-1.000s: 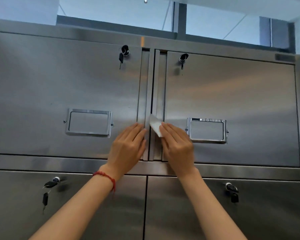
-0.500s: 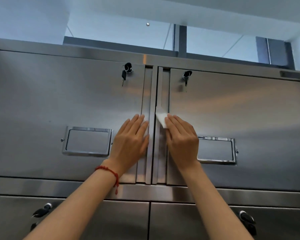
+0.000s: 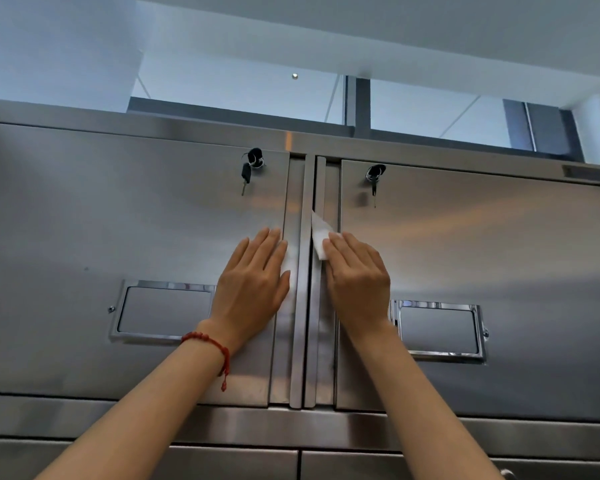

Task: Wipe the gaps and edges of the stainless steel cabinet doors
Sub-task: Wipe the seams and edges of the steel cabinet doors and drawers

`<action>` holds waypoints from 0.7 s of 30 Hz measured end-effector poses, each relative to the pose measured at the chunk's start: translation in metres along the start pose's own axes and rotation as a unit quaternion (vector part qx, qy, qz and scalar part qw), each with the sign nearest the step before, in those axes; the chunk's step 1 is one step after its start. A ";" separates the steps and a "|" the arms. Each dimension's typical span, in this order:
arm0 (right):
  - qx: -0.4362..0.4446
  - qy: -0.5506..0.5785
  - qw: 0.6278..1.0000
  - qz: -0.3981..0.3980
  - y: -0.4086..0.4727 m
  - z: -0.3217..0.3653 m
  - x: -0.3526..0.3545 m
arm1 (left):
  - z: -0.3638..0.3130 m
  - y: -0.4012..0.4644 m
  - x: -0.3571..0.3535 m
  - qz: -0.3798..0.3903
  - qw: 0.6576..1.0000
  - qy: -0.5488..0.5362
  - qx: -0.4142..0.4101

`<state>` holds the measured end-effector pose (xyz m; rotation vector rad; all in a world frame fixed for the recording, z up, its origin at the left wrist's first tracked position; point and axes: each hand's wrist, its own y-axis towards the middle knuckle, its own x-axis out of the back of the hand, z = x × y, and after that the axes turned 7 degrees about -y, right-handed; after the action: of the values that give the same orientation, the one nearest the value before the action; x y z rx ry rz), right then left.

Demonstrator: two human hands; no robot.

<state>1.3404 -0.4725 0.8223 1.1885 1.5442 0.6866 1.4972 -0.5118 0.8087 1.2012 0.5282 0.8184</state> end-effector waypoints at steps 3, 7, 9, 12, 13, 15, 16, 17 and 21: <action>0.015 -0.006 1.000 0.024 -0.004 0.002 -0.004 | 0.002 0.000 -0.003 0.001 1.000 0.007 -0.003; 0.032 -0.015 0.998 0.057 -0.009 0.000 -0.006 | 0.006 0.000 -0.007 -0.001 1.000 0.005 -0.002; 0.046 -0.024 0.996 0.069 -0.011 -0.001 -0.005 | 0.007 0.000 -0.009 0.000 1.000 0.007 -0.004; 0.067 -0.038 0.994 0.082 -0.014 -0.002 -0.006 | 0.007 -0.002 -0.010 0.013 1.000 0.010 0.001; 0.071 -0.041 0.993 0.085 -0.016 -0.002 -0.006 | 0.007 -0.003 -0.012 0.015 1.000 0.010 0.003; 0.075 -0.045 0.992 0.089 -0.018 -0.001 -0.006 | 0.007 -0.004 -0.014 0.015 1.000 0.009 0.006; 0.075 -0.046 0.992 0.088 -0.019 -0.001 -0.007 | 0.007 -0.005 -0.015 0.013 1.000 0.008 0.007; 0.075 -0.047 0.992 0.085 -0.019 -0.001 -0.008 | 0.007 -0.005 -0.016 0.010 1.000 0.007 0.007; 0.087 -0.021 0.994 0.064 -0.020 -0.003 -0.012 | 0.008 -0.005 -0.017 0.005 1.000 0.003 0.006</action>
<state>1.3305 -0.4897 0.8103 1.4339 1.5257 0.6159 1.4941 -0.5308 0.8050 1.2145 0.5332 0.8289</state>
